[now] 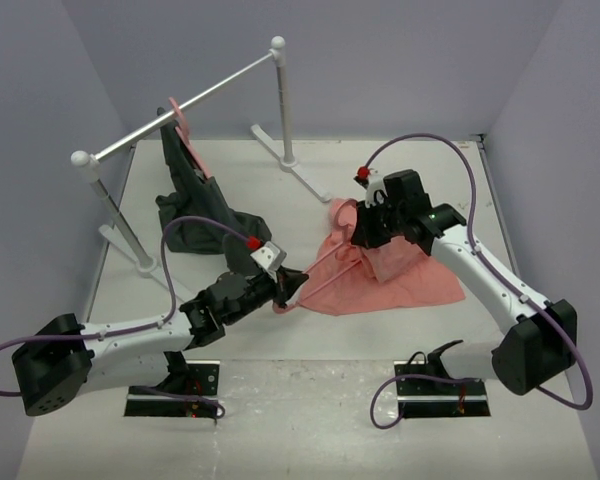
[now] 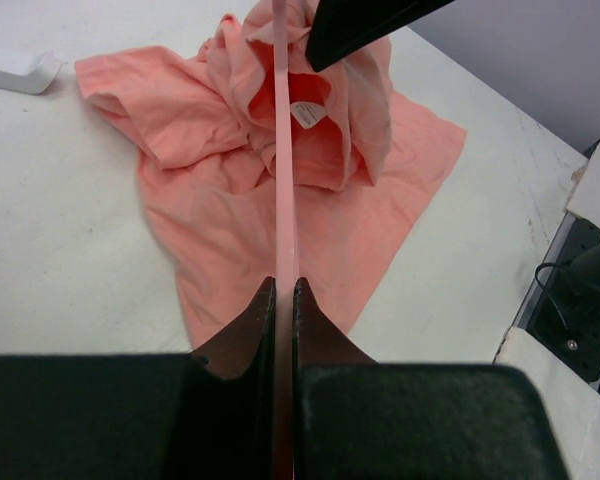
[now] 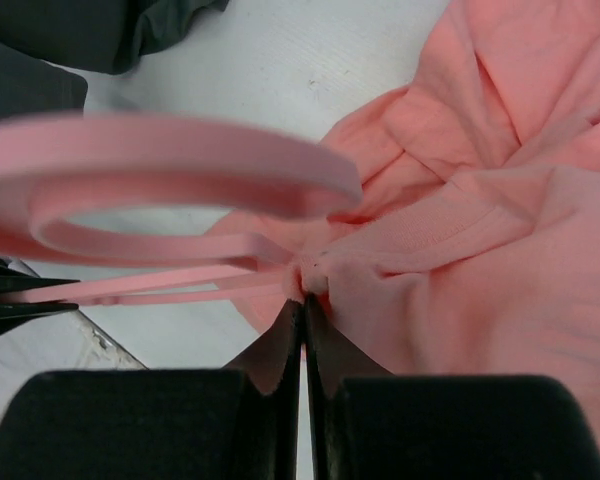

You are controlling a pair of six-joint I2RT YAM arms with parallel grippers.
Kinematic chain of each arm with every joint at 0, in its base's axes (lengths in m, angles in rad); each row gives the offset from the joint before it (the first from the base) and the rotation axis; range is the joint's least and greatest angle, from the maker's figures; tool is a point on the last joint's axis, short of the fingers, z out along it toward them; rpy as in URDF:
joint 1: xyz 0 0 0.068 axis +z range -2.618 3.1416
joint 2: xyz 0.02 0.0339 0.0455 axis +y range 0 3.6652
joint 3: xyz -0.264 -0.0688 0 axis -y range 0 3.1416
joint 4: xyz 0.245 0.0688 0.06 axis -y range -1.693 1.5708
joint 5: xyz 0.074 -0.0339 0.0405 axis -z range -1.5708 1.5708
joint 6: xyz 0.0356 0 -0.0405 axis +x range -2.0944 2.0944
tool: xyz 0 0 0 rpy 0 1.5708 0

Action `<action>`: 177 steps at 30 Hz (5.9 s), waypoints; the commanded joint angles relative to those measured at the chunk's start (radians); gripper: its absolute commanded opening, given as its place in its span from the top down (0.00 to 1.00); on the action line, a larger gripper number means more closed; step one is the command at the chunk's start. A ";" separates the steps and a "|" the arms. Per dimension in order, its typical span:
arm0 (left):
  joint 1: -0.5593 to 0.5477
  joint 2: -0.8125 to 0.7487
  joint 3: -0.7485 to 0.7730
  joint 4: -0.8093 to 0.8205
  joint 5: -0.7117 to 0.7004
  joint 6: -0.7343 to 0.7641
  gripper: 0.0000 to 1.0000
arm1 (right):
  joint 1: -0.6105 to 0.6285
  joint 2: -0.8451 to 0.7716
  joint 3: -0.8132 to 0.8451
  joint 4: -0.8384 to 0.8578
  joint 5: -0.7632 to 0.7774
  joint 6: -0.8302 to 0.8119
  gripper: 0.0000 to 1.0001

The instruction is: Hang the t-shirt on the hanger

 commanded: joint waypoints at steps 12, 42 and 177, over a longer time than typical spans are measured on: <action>0.035 0.091 0.102 0.061 -0.154 -0.098 1.00 | -0.008 -0.405 -0.227 0.080 0.393 0.122 0.01; 0.126 0.134 0.164 -0.020 -0.088 -0.191 1.00 | 0.107 0.061 -0.160 0.025 0.779 -0.025 1.00; 0.149 -0.086 0.023 0.442 0.134 -0.141 1.00 | -0.084 -0.126 0.281 0.020 -0.014 0.153 0.99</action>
